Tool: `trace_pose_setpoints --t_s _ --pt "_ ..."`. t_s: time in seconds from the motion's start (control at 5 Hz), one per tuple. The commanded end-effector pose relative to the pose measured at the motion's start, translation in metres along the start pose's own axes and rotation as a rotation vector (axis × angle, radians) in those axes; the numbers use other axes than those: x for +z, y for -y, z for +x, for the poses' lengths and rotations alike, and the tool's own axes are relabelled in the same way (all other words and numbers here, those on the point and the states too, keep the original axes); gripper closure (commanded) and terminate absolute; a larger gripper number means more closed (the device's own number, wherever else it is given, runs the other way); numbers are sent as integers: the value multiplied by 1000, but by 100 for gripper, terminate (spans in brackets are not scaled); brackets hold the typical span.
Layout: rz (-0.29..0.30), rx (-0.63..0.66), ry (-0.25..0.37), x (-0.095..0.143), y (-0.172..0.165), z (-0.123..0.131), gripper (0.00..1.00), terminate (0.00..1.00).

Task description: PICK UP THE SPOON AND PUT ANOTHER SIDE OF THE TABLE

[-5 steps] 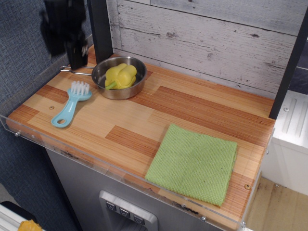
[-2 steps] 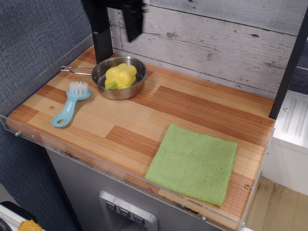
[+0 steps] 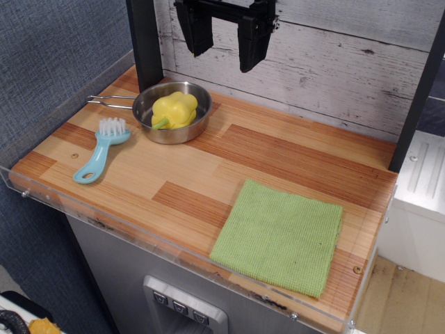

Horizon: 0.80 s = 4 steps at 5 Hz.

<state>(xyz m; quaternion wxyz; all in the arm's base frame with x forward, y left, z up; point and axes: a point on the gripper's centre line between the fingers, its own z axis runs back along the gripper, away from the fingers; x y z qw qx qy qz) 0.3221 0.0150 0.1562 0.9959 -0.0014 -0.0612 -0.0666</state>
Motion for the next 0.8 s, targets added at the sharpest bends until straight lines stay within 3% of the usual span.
trace_pose_setpoints --t_s 0.0,0.2,0.4,0.6 --pt "114 -40 5 21 0 2 0 0" --pt "122 -36 -32 25 -2 -4 0 0" --pt "122 -36 -32 25 -2 -4 0 0" --pt "122 -36 -32 25 -2 -4 0 100"
